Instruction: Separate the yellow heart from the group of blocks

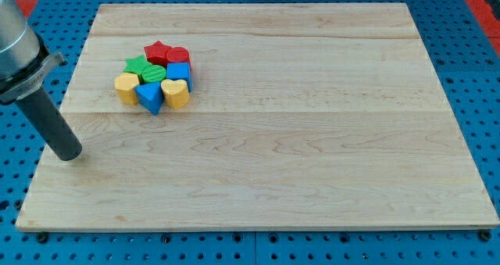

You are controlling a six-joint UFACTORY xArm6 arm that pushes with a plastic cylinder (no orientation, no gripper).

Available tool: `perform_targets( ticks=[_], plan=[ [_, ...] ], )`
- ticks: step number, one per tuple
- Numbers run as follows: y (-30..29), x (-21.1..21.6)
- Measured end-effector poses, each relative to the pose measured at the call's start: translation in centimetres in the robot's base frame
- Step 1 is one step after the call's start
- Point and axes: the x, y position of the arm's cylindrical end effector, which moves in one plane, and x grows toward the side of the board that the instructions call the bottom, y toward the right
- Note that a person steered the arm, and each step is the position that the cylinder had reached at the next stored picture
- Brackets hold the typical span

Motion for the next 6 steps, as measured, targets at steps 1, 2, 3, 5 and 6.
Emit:
perform_targets(
  ticks=[1,2,3,5,6],
  plan=[
    [0.0,0.0],
    [0.0,0.0],
    [0.7,-0.5],
    [5.9,-5.1],
    [5.9,-7.8]
  ],
)
